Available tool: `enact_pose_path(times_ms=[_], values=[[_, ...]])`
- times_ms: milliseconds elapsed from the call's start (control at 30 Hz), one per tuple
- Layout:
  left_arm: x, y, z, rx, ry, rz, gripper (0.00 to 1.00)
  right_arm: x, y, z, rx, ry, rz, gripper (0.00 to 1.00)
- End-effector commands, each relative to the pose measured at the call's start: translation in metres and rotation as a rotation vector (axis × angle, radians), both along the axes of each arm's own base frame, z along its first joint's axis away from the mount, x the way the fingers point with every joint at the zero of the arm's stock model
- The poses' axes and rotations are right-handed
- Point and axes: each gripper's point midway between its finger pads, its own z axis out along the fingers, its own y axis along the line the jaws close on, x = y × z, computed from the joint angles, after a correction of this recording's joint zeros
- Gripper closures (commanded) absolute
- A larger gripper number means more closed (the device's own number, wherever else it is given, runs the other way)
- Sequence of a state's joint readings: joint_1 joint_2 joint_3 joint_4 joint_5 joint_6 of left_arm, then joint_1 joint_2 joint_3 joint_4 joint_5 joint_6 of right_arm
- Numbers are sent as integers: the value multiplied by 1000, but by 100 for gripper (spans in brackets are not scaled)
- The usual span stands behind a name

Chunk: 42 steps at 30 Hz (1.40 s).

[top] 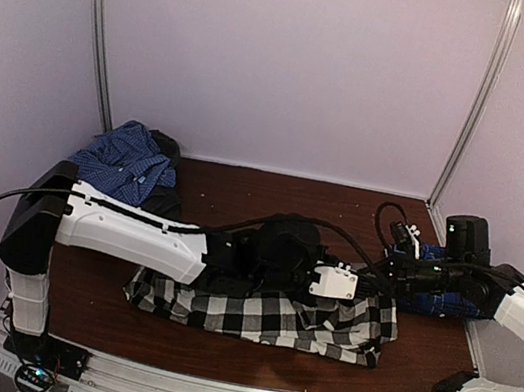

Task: Fold and stack the long sleeve shirts
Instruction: Pass from the right arm to the left, then fold the sleeve of the rectangle-folded shirt.

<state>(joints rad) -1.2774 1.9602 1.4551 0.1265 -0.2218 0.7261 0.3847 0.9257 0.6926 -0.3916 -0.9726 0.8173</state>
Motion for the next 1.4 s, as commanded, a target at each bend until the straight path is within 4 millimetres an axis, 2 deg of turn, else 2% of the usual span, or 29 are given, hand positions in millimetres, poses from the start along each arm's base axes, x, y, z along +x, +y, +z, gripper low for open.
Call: enact_pose_path(times_ms=[0,67,167,233,300,367,400,533,767,900,1067,1367], values=[[-4,-6,18,-55,-14,-3,85,-4,2,5,18,-22,17,100],[-4,-6,18,-50,-7,3,98,-3,2,4,17,-20,17,100],[-1,-5,19,-51,3,25,100,-3,3,6,17,-26,17,93],[0,-4,23,-58,19,44,100,-2,2,9,13,-38,13,81],[1,-2,25,-61,50,60,100,1,0,13,-8,-60,-1,60],[-3,-2,29,-54,93,51,100,3,-4,15,-49,-87,-2,46],[-7,0,25,-23,129,45,100,3,-6,15,-75,-85,-4,42],[-24,2,30,35,270,4,100,7,-15,22,-156,-119,-21,29],[-65,19,31,161,532,-71,100,14,-32,46,-268,-191,-41,25],[-82,27,35,200,631,-90,100,20,-44,52,-343,-222,-69,24],[-103,31,43,231,743,-113,100,24,-47,40,-372,-205,-77,24],[-142,17,28,297,840,-155,100,26,-44,19,-357,-177,-71,24]])
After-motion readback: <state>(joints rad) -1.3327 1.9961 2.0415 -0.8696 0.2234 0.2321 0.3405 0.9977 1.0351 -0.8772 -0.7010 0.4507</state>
